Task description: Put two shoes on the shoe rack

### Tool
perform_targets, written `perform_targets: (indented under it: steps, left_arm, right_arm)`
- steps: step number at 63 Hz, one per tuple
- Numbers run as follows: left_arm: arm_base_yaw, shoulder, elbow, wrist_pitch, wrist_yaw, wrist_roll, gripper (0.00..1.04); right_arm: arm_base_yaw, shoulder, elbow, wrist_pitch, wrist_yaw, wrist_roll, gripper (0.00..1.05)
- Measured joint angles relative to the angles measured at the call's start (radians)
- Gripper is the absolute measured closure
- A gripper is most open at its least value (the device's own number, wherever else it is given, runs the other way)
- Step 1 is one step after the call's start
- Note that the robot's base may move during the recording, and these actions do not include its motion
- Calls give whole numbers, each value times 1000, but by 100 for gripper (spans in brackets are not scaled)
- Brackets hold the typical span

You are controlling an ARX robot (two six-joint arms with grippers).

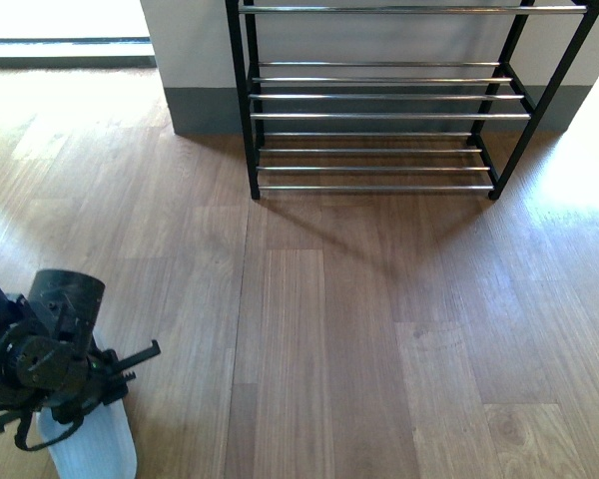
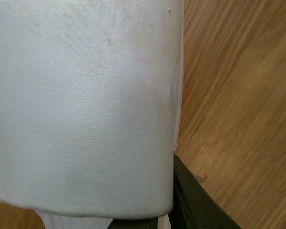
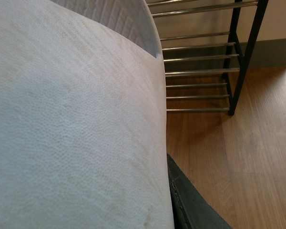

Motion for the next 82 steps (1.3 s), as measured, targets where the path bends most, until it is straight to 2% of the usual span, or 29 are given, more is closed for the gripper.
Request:
perform_targets:
  steps: [7, 14, 28, 37, 49, 63, 70, 82]
  left_arm:
    - [0, -164, -92, 62, -2, 103, 103]
    - [-20, -428, -264, 128, -54, 246, 103]
    - [-87, -815, -485, 111, -129, 380, 103]
    - [-152, -1112, -600, -1, -199, 401, 103]
    - [-368, -1637, -634, -365, -436, 366, 103]
    - [-525, -1923, -651, -623, -647, 309, 103]
    - [-573, -2007, -676, -716, -692, 266, 103]
    - [-579, -2021, -679, -722, -698, 245, 103]
  right_arm:
    - [0, 0, 0, 0, 0, 0, 103]
    - [0, 0, 0, 0, 0, 0, 103]
    - [0, 0, 0, 0, 0, 0, 103]
    - [0, 0, 0, 0, 0, 0, 103]
    - [0, 0, 0, 0, 0, 0, 103]
    - [0, 0, 0, 0, 0, 0, 103]
    - [0, 0, 0, 0, 0, 0, 103]
    - [0, 0, 0, 0, 0, 0, 103]
